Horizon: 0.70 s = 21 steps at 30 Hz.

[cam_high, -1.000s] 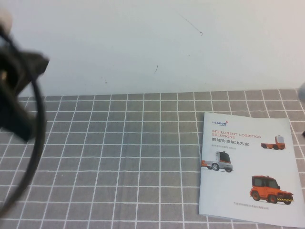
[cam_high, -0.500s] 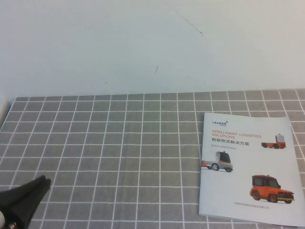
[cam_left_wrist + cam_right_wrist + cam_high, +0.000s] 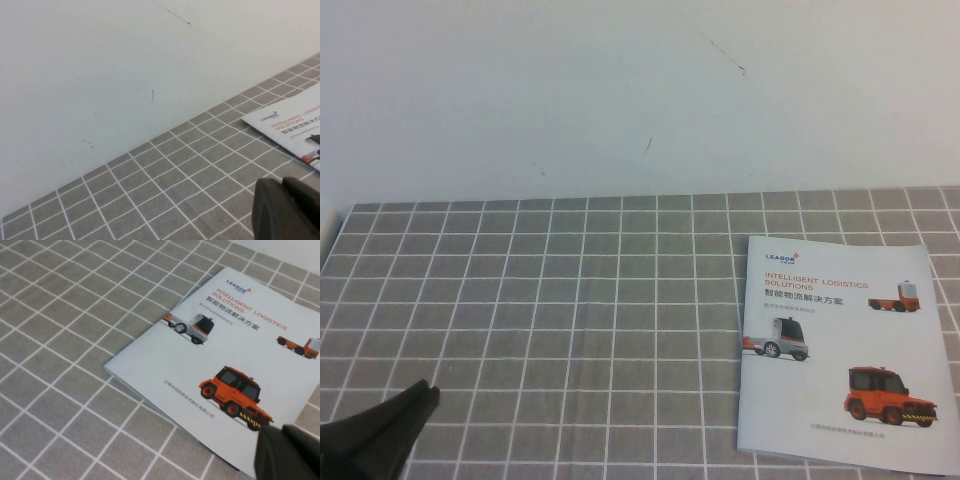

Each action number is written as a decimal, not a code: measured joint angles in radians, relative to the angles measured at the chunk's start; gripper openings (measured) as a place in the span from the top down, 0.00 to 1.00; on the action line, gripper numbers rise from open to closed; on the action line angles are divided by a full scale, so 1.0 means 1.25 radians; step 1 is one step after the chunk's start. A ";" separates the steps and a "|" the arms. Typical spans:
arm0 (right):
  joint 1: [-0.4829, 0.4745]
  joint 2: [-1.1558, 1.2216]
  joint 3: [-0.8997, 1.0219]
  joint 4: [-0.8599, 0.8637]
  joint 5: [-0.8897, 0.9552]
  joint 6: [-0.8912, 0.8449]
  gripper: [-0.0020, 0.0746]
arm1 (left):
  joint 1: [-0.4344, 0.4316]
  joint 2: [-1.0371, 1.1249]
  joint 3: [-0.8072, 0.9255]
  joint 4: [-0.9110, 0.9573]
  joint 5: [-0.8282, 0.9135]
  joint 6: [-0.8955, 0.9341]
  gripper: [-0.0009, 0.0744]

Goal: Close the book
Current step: 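Close the open booklet and leave it lying on the table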

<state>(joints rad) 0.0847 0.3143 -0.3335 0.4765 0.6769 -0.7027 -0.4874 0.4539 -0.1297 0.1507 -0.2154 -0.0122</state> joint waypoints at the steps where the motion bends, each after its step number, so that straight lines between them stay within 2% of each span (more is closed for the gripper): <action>1: 0.000 -0.001 0.000 0.005 0.000 0.000 0.98 | 0.000 0.000 0.000 0.000 0.000 0.000 0.99; 21: 0.000 -0.003 0.000 0.017 0.001 0.000 0.98 | 0.000 -0.001 0.000 -0.010 0.000 -0.001 0.99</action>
<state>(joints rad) 0.0847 0.3103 -0.3335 0.4973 0.6783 -0.7027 -0.4874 0.4523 -0.1297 0.1378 -0.2154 -0.0135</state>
